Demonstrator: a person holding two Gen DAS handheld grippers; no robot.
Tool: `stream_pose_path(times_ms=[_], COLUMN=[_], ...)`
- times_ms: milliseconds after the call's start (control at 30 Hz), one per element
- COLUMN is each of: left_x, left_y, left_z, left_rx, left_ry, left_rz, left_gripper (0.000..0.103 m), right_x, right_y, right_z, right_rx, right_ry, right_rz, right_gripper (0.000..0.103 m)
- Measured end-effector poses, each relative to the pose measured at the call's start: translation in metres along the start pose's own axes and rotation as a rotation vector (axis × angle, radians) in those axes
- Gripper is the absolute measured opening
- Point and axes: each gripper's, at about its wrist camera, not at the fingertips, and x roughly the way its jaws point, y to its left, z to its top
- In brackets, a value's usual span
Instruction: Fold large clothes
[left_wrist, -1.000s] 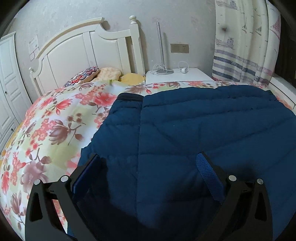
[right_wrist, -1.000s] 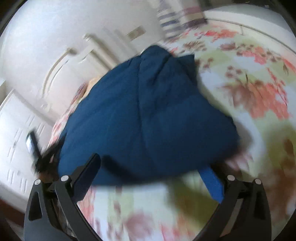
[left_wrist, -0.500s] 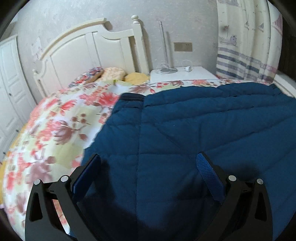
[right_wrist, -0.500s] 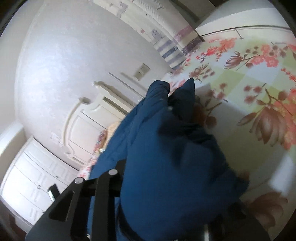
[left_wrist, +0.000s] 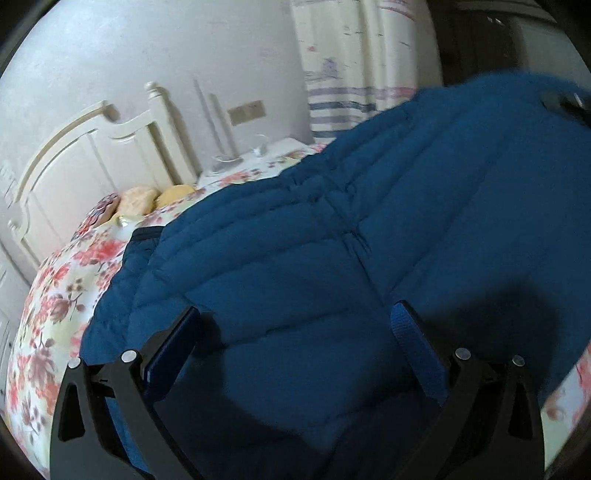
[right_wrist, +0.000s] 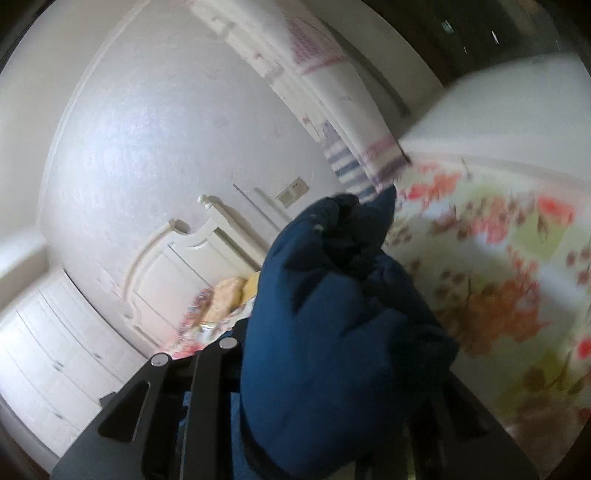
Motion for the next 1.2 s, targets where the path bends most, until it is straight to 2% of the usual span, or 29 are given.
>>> stream_pose_path(times_ms=[67,133,200,267,333,367,433,500,533,567,600,733,800,867,900,933,1033,1133,1200], left_x=[-0.014,-0.033,-0.059,-0.079,-0.107,-0.119,-0.136,-0.147,-0.150,-0.150,-0.147,-0.129,-0.118,-0.109,-0.105,-0.102,-0.076,-0.035,0.004], left_y=[0.007,0.027,0.082,0.144,0.215,0.239,0.271,0.297,0.304,0.306,0.306,0.296,0.280,0.261,0.248,0.240,0.213,0.196,0.185], left_z=[-0.003,-0.010,-0.024,-0.041,-0.068,-0.080,-0.098,-0.116,-0.126,-0.130,-0.135,-0.124,-0.093,-0.057,-0.031,-0.018,0.047,0.079,0.089], left_rx=[0.030,-0.016,-0.188,-0.385,-0.605,-0.670,-0.738,-0.792,-0.816,-0.821,-0.817,-0.743,-0.655,-0.531,-0.435,-0.390,-0.231,-0.174,-0.137], left_ry=[0.023,0.023,-0.013,-0.050,-0.113,-0.141,-0.171,-0.175,-0.170,-0.164,-0.151,-0.116,-0.114,-0.111,-0.113,-0.116,-0.092,-0.002,0.092], left_rz=[-0.049,-0.111,-0.150,-0.158,-0.128,-0.104,-0.066,-0.050,-0.051,-0.051,-0.056,-0.107,-0.156,-0.188,-0.206,-0.218,-0.321,-0.332,-0.287], left_gripper=[0.098,0.098,0.098,0.098,0.098,0.098,0.098,0.098,0.098,0.098,0.098,0.098,0.098,0.098,0.098,0.098,0.098,0.098,0.098], right_x=[0.002,0.002,0.007,0.020,0.038,0.051,0.071,0.093,0.096,0.096,0.095,0.093,0.088,0.095,0.098,0.103,0.103,0.106,0.103], right_y=[0.042,0.092,0.144,0.208,0.254,0.277,0.300,0.303,0.298,0.293,0.288,0.285,0.285,0.285,0.285,0.287,0.290,0.290,0.289], right_z=[0.002,-0.003,-0.018,-0.054,-0.099,-0.134,-0.197,-0.281,-0.308,-0.329,-0.340,-0.329,-0.333,-0.339,-0.338,-0.334,-0.334,-0.336,-0.334], right_rx=[-0.153,-0.343,-0.544,-0.801,-1.020,-1.157,-1.371,-1.638,-1.731,-1.812,-1.840,-1.805,-1.812,-1.821,-1.820,-1.819,-1.819,-1.812,-1.811], right_ry=[-0.026,-0.049,-0.058,-0.045,-0.009,0.026,0.112,0.217,0.207,0.147,0.107,0.112,0.102,0.096,0.097,0.097,0.082,0.074,0.068], right_rz=[-0.024,-0.044,-0.054,-0.058,-0.061,-0.063,-0.071,-0.091,-0.104,-0.135,-0.152,-0.134,-0.137,-0.144,-0.144,-0.144,-0.143,-0.141,-0.128], right_gripper=[0.023,0.023,0.024,0.024,0.025,0.025,0.028,0.036,0.036,0.036,0.036,0.035,0.036,0.036,0.036,0.037,0.037,0.039,0.043])
